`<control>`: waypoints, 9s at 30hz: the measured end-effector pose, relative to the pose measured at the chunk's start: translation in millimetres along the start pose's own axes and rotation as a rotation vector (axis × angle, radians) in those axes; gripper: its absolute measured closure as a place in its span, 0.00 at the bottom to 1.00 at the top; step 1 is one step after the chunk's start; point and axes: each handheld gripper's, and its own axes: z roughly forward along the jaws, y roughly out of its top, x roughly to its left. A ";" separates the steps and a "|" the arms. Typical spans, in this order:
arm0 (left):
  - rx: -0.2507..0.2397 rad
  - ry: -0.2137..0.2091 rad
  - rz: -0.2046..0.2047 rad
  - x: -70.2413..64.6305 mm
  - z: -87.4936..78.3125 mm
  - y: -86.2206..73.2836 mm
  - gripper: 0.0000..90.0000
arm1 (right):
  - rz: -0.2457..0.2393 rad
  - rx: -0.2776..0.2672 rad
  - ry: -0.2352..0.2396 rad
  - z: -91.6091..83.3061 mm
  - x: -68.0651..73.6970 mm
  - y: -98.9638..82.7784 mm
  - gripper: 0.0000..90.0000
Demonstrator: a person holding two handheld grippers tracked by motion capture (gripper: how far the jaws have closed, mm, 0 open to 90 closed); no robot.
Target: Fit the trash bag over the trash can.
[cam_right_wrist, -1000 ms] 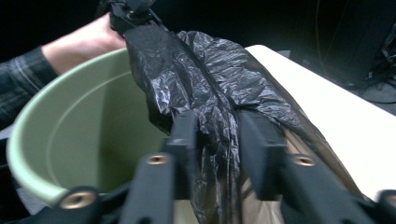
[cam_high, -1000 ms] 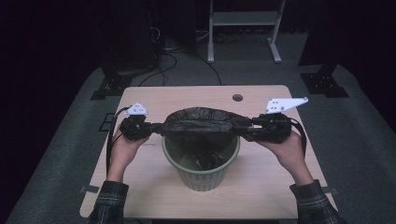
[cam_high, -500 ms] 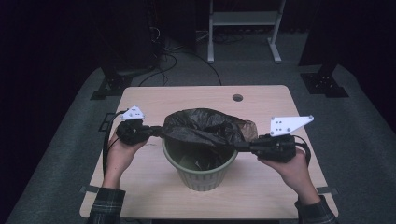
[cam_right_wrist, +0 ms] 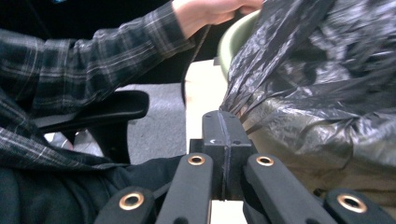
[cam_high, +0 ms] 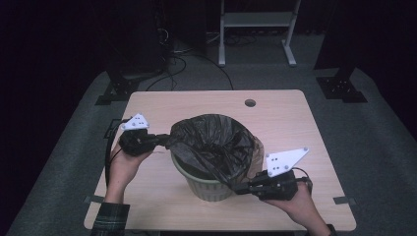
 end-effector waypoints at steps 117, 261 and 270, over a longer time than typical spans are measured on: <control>0.189 0.000 -0.028 14.7 80.8 -37.7 0.99 | 0.312 0.149 -0.593 -1.0 -194.9 -17.6 1.00; 0.178 -0.018 0.050 -46.6 28.1 -152.5 0.00 | -0.002 0.610 -0.190 159.2 -105.9 113.0 0.09; 0.180 -0.024 0.047 -45.9 28.5 -152.4 0.00 | -0.004 0.623 -0.197 160.0 -105.9 112.3 0.09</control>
